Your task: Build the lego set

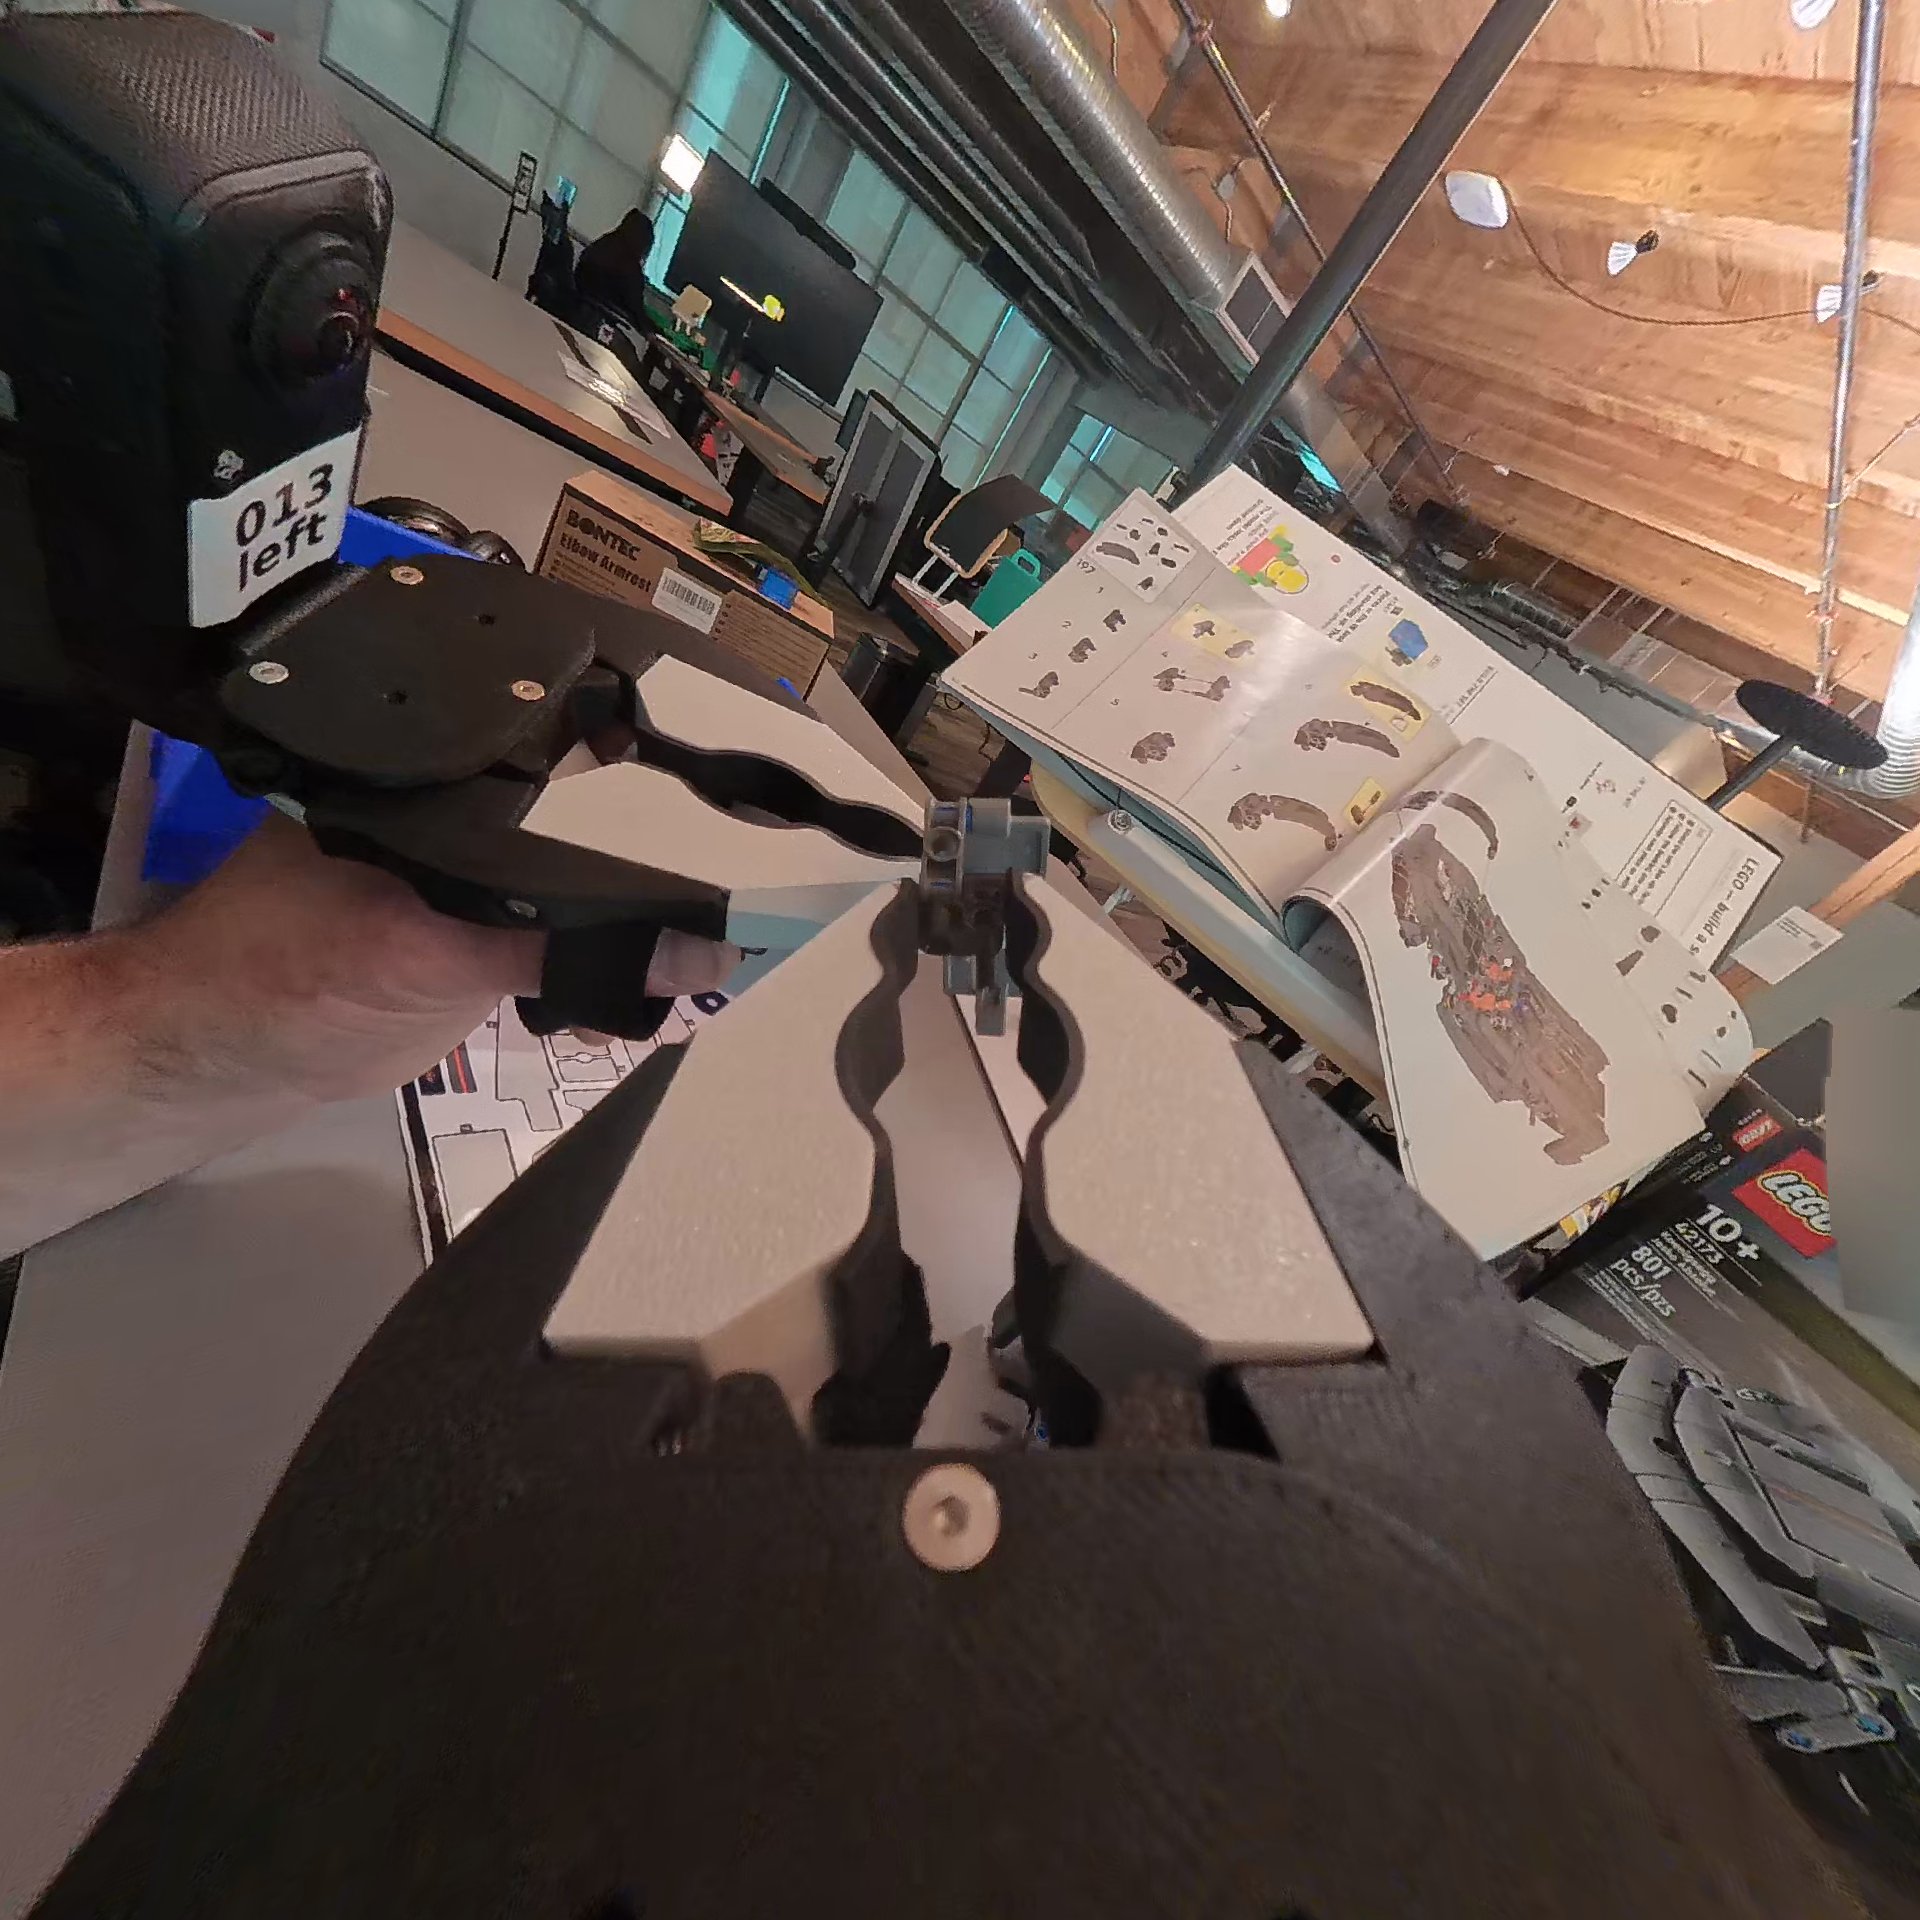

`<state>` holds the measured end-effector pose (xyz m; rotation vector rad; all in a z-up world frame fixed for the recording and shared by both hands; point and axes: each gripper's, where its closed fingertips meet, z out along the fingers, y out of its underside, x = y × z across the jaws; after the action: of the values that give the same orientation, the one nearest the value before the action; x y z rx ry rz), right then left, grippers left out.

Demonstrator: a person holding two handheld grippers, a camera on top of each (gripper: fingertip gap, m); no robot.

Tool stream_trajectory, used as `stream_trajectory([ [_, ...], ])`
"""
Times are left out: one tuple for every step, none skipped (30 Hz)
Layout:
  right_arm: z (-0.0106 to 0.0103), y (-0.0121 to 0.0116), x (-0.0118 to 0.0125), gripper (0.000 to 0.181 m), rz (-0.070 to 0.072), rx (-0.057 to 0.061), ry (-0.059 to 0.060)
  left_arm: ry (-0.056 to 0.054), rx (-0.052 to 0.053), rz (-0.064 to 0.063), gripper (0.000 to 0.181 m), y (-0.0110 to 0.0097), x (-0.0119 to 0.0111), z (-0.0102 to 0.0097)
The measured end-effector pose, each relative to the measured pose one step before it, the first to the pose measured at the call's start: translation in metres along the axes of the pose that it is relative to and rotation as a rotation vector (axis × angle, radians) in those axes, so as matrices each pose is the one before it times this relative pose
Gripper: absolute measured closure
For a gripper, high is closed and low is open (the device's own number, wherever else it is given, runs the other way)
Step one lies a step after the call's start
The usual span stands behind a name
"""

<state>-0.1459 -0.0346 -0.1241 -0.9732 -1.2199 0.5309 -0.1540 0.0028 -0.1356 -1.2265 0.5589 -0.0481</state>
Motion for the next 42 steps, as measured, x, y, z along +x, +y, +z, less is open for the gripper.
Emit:
stream_trajectory([
  [0.0007,-0.00026,-0.00041,0.166,-0.003,-0.0008,-0.0012,-0.001,0.0015,-0.0017,0.179,0.0,-0.00067,-0.00056],
  [0.00048,-0.00051,-0.00019,0.166,-0.0024,0.0001,-0.0007,-0.0011,0.0015,0.0003,0.18,0.0,-0.00044,-0.00042],
  [0.0005,-0.00051,-0.00031,0.166,-0.0004,0.0012,-0.001,-0.0008,0.0008,-0.0005,0.18,-0.00011,-0.00027,-0.00024],
  [0.00048,-0.00023,-0.00036,0.166,-0.0011,-0.0004,-0.0011,0.0005,-0.001,-0.0003,0.179,0.00031,-0.00008,-0.00009],
  [0.00054,-0.00012,-0.00052,0.166,-0.003,-0.0007,0.0,0.0016,-0.0017,-0.0015,0.179,0.0005,-0.00004,-0.00014],
  [0.00049,0.00018,-0.00041,0.167,-0.003,-0.0008,0.0003,-0.0004,-0.0003,-0.0027,0.18,0.00027,-0.00045,-0.00011],
  [0.00052,0.00003,-0.00046,0.166,-0.0004,0.0,-0.0009,-0.0013,0.0006,-0.0009,0.179,0.00019,-0.00044,-0.00031],
  [0.00026,-0.00011,-0.00011,0.166,0.0021,0.0014,-0.0007,-0.0012,0.0014,0.0008,0.179,0.00004,-0.00027,-0.00036],
  [0.00024,-0.00011,-0.00002,0.166,0.002,0.0006,-0.0014,-0.0016,0.0007,0.0002,0.179,-0.00004,-0.00036,-0.00036],
  [0.00013,-0.00024,-0.00004,0.166,0.0004,0.0004,-0.0006,-0.0015,0.0017,0.0014,0.18,-0.00023,-0.00025,-0.00021],
  [0.00018,-0.00038,-0.00022,0.166,-0.0025,0.0003,-0.0004,-0.0051,0.0046,0.0012,0.18,-0.0006,-0.0006,-0.00054],
  [0.00021,-0.00026,-0.00034,0.166,-0.0028,-0.002,-0.0017,-0.0049,0.0107,0.0041,0.178,-0.00209,-0.00027,-0.00082],
  [0.00048,0.00087,-0.00062,0.166,-0.0009,-0.0093,-0.0036,-0.0026,0.018,0.0063,0.174,-0.00375,0.00049,-0.00121],
  [0.00079,0.0012,-0.00104,0.167,-0.0035,-0.0096,-0.0046,-0.0142,0.0166,0.0099,0.171,-0.00413,-0.0008,-0.00144],
  [0.0005,0.00054,-0.00153,0.166,-0.0042,-0.004,-0.0063,-0.0129,0.006,0.018,0.171,-0.0025,-0.00053,-0.00087],
  [-0.00026,-0.00094,-0.00106,0.167,-0.0013,0.0041,-0.0043,-0.0003,-0.0068,0.0222,0.173,-0.00027,0.00126,0.0002],
  [-0.00043,-0.00018,-0.00064,0.167,0.0004,-0.0033,-0.0026,-0.0022,-0.0064,0.0152,0.175,0.00046,0.00052,0.00033],
  [-0.00048,-0.0002,-0.00051,0.167,-0.0029,-0.0036,-0.0027,-0.0048,0.0007,0.0049,0.178,-0.00028,-0.00032,-0.00012],
  [-0.00054,-0.00047,-0.00028,0.167,-0.0017,0.0004,-0.001,0.0035,0.0041,-0.0004,0.178,-0.00073,0.00042,-0.00036],
  [-0.00035,-0.00055,-0.00029,0.167,0.002,0.0013,-0.0023,0.003,-0.001,-0.0009,0.178,-0.00011,0.00035,0.00001],
  [0.00015,0.00048,-0.00015,0.166,0.0075,-0.0045,-0.0048,-0.0021,-0.0062,0.0056,0.179,0.00076,-0.00002,0.00027],
  [-0.00023,-0.00046,-0.00027,0.166,0.0092,0.0005,-0.0062,-0.0048,-0.0003,0.0083,0.18,-0.00018,0.0002,0.00016],
  [-0.00032,-0.00095,-0.00046,0.165,0.0019,0.0055,-0.0042,-0.0023,0.0031,0.0012,0.18,-0.00113,0.00012,0.00001],
  [-0.00031,-0.00034,-0.00024,0.165,-0.0026,0.0,0.0009,-0.0011,0.0002,0.0007,0.18,-0.00074,0.00007,0.00009],
  [-0.00044,-0.00044,0.00004,0.165,-0.006,-0.0002,0.0038,-0.0018,0.0006,0.0039,0.181,-0.00079,-0.00015,-0.00009],
  [-0.0007,-0.00076,0.00026,0.165,-0.0041,0.0025,0.0044,-0.0028,0.0031,0.0038,0.181,-0.0011,-0.00021,-0.00003],
  [-0.00096,-0.00132,0.00092,0.162,-0.0006,0.0062,0.0075,-0.0027,0.0028,0.0029,0.181,-0.00107,-0.00067,-0.00018],
  [-0.00109,-0.00112,0.00101,0.158,0.0009,0.0052,0.0054,-0.0044,0.0008,0.0024,0.181,-0.00075,-0.00135,-0.00024],
  [-0.00112,-0.00092,0.00121,0.155,0.0056,0.0042,0.0032,-0.0006,0.0027,0.0008,0.181,-0.00082,-0.00123,-0.00033],
  [-0.00086,-0.00065,0.00091,0.153,0.0097,0.0024,-0.0012,0.0013,0.0028,-0.0016,0.181,-0.00084,-0.00095,-0.00025],
  [-0.00088,-0.00016,0.00094,0.153,0.0071,-0.0001,-0.0001,-0.0014,0.0013,-0.0022,0.181,-0.0005,-0.00151,-0.00001],
  [-0.00089,0.00007,0.00105,0.153,-0.001,-0.001,0.0035,0.0009,0.0012,-0.0028,0.181,-0.00047,-0.00093,0.00003],
  [-0.00084,0.00034,0.00041,0.153,-0.0045,-0.0034,0.002,0.0024,0.0012,-0.0011,0.181,-0.00049,-0.00053,0.00012],
  [-0.00068,0.00062,-0.00026,0.152,-0.0037,-0.0051,-0.0015,0.0002,0.0004,0.0021,0.181,-0.00027,-0.00034,0.00008],
  [-0.00069,0.00035,-0.00067,0.153,-0.0044,-0.0034,-0.0017,-0.0009,0.0003,0.0026,0.181,-0.00021,-0.0004,0.00008],
  [-0.00037,0.00032,-0.00044,0.153,-0.0054,-0.003,0.0004,0.0025,0.0016,0.0014,0.181,-0.0003,0.00021,0.00014],
  [-0.0001,0.00054,-0.00055,0.153,-0.0056,-0.0045,0.0007,0.0068,0.0009,0.0014,0.181,-0.00021,0.00103,0.00038],
  [0.00006,-0.00003,-0.00078,0.152,-0.0042,-0.0022,-0.0015,0.0053,-0.0002,0.0019,0.181,0.0,0.00097,0.00044],
  [0.00029,-0.00056,-0.00045,0.153,-0.0012,0.001,-0.0007,0.0028,-0.0015,0.0028,0.181,0.00012,0.00088,0.00036],
  [0.00037,-0.0007,-0.00032,0.154,0.0008,0.0021,-0.0014,0.0039,-0.0022,0.0025,0.18,0.00019,0.00104,0.00056],
  [0.00072,0.00002,0.00002,0.154,0.0026,-0.0028,-0.0022,0.0032,-0.0008,0.0029,0.18,-0.00013,0.00098,0.00039],
  [0.00113,0.00074,0.0001,0.155,0.004,-0.0064,-0.0034,0.0007,0.0005,0.0057,0.181,-0.00025,0.00074,0.00019],
])
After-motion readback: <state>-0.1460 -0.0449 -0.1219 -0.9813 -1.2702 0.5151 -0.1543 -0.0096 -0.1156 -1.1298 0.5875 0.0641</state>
